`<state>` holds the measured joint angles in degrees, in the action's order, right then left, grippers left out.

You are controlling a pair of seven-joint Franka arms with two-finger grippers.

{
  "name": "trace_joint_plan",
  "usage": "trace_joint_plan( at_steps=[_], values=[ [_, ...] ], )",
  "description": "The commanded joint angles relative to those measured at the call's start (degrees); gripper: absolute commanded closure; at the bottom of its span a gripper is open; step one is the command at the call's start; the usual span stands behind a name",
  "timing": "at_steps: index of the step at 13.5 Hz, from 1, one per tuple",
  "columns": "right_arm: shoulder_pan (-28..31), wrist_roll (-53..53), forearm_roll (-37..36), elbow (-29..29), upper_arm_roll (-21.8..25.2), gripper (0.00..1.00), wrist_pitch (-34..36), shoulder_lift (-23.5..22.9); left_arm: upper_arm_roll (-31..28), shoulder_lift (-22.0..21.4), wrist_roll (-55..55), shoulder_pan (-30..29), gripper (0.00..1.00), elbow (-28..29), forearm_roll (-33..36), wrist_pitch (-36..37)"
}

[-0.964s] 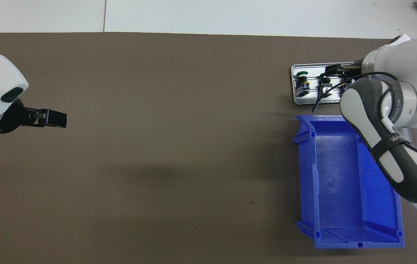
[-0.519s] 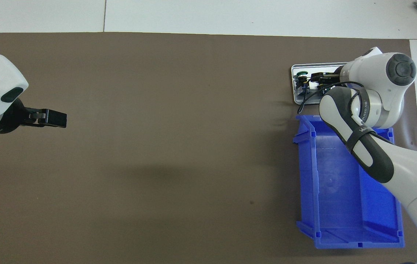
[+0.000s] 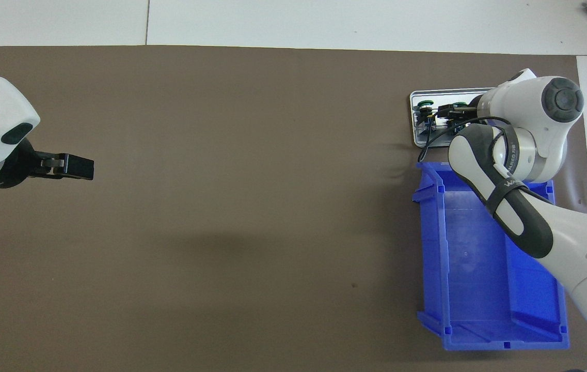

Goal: Place and press button with both arms
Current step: 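Reach the right gripper to the metal tray and grasp a button part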

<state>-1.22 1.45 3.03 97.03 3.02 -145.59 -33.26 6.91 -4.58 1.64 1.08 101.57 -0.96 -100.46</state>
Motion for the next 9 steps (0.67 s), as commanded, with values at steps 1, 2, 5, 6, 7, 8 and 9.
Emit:
trace_joint_plan(
  at_steps=[1,2,5,6,7,8,9],
  values=[
    [0.6,-1.0,1.1,0.8,-0.4,1.0,-1.7,0.2,0.5,-1.8,-0.6,-0.9,0.0,2.1,-0.6,-0.7],
    [0.8,-0.9,1.0,-0.1,-0.4,1.0,-0.7,0.3,0.5,-1.8,-0.6,-0.9,0.0,2.1,-0.6,-0.7],
    [-0.4,3.6,0.5,-8.3,-0.2,1.0,9.3,-0.1,0.5,-1.8,-0.6,-0.9,0.0,2.1,-0.6,-0.7],
    [-0.4,8.3,0.6,-11.2,-0.2,1.0,12.3,0.1,0.5,-1.8,-0.6,-0.9,0.0,2.1,-0.6,-0.8],
    [-0.4,14.4,0.8,-14.3,-0.3,1.0,14.7,0.4,0.5,-1.8,-0.6,-0.9,0.0,2.1,-0.6,-0.7],
    [-0.5,20.2,0.1,-16.5,-0.3,1.0,17.2,0.6,0.5,-1.8,-0.6,-0.9,0.0,2.1,-0.6,-0.7],
    [-1.5,26.3,0.1,-18.1,-0.2,1.0,19.9,1.0,0.5,-1.8,-0.6,-0.9,0.0,2.1,-0.6,-0.7]
  ],
)
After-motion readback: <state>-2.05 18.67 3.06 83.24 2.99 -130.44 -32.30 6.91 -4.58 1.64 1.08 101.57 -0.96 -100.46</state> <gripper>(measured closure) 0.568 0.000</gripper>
